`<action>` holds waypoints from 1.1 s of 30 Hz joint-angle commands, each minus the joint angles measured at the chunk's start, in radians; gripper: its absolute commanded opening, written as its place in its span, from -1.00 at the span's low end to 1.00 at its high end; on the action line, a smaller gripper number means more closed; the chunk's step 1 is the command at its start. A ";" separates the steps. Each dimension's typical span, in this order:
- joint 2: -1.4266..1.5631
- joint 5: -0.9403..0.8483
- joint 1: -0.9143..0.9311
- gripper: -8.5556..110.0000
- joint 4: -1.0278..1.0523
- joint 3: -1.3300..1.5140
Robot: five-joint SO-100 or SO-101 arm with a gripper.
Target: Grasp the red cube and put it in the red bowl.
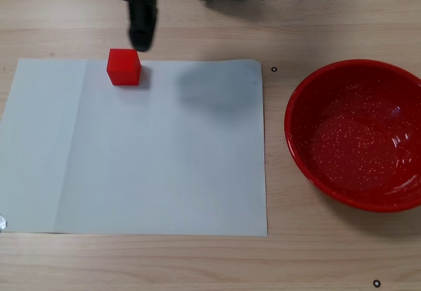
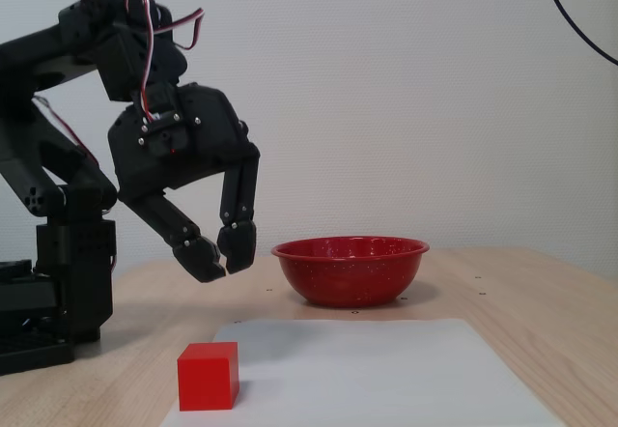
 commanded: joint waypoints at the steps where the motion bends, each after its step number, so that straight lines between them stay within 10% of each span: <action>1: -0.017 0.038 -0.025 -0.85 0.015 -0.146; 20: -0.391 0.146 -0.161 -0.75 0.356 -0.604; 33: -0.446 0.261 -0.216 -0.32 0.282 -0.495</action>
